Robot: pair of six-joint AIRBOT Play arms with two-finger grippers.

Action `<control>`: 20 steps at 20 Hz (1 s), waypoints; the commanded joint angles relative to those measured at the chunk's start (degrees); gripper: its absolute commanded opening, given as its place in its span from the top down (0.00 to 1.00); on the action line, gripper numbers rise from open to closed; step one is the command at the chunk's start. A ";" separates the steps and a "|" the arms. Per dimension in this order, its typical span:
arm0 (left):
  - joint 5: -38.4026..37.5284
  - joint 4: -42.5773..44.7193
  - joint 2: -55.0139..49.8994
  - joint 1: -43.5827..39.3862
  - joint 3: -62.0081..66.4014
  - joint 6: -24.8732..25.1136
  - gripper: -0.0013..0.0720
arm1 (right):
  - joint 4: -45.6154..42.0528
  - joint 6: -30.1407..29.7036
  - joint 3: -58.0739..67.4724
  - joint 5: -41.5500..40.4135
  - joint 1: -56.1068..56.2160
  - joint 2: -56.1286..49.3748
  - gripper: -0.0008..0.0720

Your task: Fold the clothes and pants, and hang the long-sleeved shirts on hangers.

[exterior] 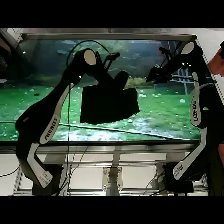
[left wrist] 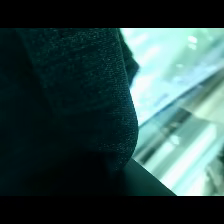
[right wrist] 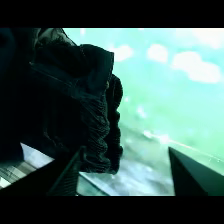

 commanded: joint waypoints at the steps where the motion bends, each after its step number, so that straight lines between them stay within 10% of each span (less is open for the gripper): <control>1: 0.55 -10.47 -1.95 0.20 0.02 4.66 0.77 | -0.22 -0.42 0.00 0.04 -0.02 0.04 0.14; 3: 1.79 -14.60 -1.92 0.94 0.04 5.38 0.05 | -0.22 -0.44 0.00 0.11 -0.04 0.04 0.14; 8: 3.21 -18.75 -1.88 2.75 0.04 7.72 0.04 | -0.02 -0.42 -0.02 2.12 -0.02 0.02 0.13; 11: 2.47 -14.05 -1.60 6.27 0.04 5.46 0.23 | 7.96 -3.08 -4.50 3.45 0.46 0.02 0.04; 15: -8.76 13.31 0.50 10.51 0.02 -4.15 0.23 | 8.55 -8.94 -14.19 -2.67 6.03 -0.35 0.04; 20: -22.08 40.61 2.54 11.06 -0.13 -4.33 0.23 | -1.51 -10.75 -18.34 -9.40 15.61 -2.58 0.04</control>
